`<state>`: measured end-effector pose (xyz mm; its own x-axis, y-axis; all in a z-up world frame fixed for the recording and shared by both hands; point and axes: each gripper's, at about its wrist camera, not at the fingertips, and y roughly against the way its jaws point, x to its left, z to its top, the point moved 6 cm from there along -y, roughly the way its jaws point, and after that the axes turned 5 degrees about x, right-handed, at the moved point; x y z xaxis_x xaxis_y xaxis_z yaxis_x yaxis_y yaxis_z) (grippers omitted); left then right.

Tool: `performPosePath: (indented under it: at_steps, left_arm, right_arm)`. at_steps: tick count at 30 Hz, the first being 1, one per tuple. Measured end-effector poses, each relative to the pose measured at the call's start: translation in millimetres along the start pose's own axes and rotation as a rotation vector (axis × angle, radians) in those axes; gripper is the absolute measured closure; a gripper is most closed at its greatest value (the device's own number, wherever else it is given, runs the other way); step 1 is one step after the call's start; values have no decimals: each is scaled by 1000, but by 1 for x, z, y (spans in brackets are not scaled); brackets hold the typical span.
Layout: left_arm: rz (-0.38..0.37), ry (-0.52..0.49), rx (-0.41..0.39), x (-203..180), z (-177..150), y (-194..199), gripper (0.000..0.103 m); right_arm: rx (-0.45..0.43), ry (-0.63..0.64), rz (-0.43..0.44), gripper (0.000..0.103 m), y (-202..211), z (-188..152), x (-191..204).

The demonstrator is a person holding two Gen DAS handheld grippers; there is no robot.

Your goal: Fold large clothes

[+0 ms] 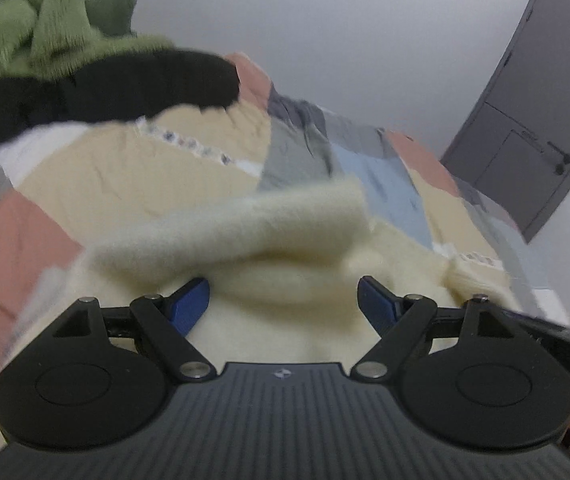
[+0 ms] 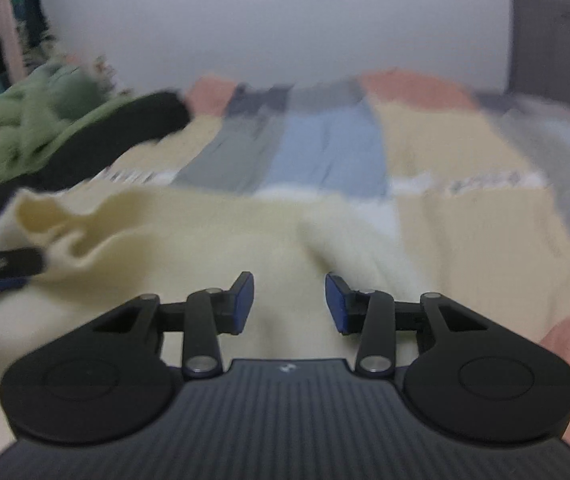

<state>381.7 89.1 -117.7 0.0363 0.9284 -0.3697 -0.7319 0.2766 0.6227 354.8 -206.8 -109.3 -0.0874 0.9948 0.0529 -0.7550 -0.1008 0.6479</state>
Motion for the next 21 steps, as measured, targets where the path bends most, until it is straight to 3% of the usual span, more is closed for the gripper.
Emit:
performPosePath:
  at_steps: [4,6,13,21]
  left_arm:
    - [185,-62,-37,13,1,-9,18]
    - [152,-10,28,25,-2,-21,18]
    - [154,-38,17,21,-4,-10,18]
    - [103,31,-36,7,-30,56,18]
  right_arm:
    - [45,-8,-51,62,-20,-1,-11]
    - [101,-29,-47,62,-34,-11,-18]
    - [97,-15,-15,61,-32,-17,-15]
    - [34,-143,129,60,33,-28,-19]
